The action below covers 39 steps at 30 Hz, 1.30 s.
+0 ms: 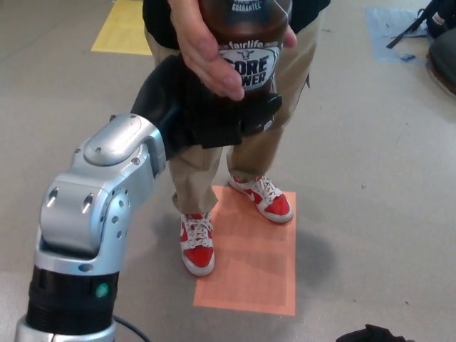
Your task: The robot recieved a bottle of protein shake from a person using its left hand and then shake the protein up and down 2 two times and hand it back to the person
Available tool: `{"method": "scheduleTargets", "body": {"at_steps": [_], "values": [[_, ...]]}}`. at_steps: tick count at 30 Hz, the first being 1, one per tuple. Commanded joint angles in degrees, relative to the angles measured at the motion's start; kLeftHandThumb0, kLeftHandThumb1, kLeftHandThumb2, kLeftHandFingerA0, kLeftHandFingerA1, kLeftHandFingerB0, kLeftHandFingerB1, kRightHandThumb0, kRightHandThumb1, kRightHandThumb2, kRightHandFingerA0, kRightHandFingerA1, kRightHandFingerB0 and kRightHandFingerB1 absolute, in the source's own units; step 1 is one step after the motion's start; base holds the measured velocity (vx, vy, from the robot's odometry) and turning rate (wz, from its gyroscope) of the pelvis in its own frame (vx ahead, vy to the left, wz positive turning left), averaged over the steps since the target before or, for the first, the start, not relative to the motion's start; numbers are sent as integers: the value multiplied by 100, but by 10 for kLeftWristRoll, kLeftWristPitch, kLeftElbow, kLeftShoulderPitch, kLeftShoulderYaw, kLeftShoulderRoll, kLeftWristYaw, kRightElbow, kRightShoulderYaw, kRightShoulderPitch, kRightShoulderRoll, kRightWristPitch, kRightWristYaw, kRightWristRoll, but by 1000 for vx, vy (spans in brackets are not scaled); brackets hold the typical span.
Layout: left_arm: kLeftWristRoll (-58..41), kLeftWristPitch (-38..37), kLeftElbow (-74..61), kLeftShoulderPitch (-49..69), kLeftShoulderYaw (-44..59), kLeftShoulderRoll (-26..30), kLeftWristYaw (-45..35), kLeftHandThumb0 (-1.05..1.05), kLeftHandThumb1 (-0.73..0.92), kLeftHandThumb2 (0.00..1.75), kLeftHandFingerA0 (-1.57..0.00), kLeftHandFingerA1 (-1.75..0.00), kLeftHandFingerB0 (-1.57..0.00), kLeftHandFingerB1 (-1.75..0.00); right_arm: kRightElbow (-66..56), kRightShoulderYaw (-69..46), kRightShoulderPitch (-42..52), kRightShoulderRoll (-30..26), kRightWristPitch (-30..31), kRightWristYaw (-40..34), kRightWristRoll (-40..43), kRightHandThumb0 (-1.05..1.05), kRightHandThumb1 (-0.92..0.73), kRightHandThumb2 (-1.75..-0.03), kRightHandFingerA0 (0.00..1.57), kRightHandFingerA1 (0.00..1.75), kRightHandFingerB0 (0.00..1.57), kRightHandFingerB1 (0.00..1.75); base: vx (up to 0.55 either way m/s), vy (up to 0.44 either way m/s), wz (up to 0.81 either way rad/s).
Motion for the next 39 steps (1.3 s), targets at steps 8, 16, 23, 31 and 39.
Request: {"method": "scheduleTargets", "body": {"at_steps": [8, 16, 23, 31, 39], "values": [[-9, 50, -11, -2, -49, 107, -65, -91, 55, 89, 0, 0, 0, 0, -5, -2, -4, -9, 3, 16, 8, -29, -80, -78, 102, 67, 77, 60, 0, 0, 0], [-13, 21, 6, -1, -62, 139, -88, -89, 69, 61, 0, 0, 0, 0, -4, -4, -16, -7, 3, 25, 10, -31, -80, -78, 101, 67, 76, 61, 0, 0, 0], [1, -58, 29, 54, -71, 196, -139, -95, 74, 108, 0, -4, 0, -4, -4, -5, -24, -7, 4, 25, 9, -31, -81, -78, 102, 65, 76, 61, 0, 0, 0], [70, -198, 98, 171, -76, 207, -86, -81, 81, 115, -14, -47, 0, -30, -1, -7, -45, -11, 13, 41, 11, -32, -82, -78, 99, 65, 75, 59, 0, 0, 0], [189, -435, 255, 225, -113, 226, 32, -70, 63, 89, -29, -47, -14, -39, 3, -14, -122, -10, 31, 34, 10, -32, -82, -77, 94, 61, 71, 54, 0, 0, 0]]}}
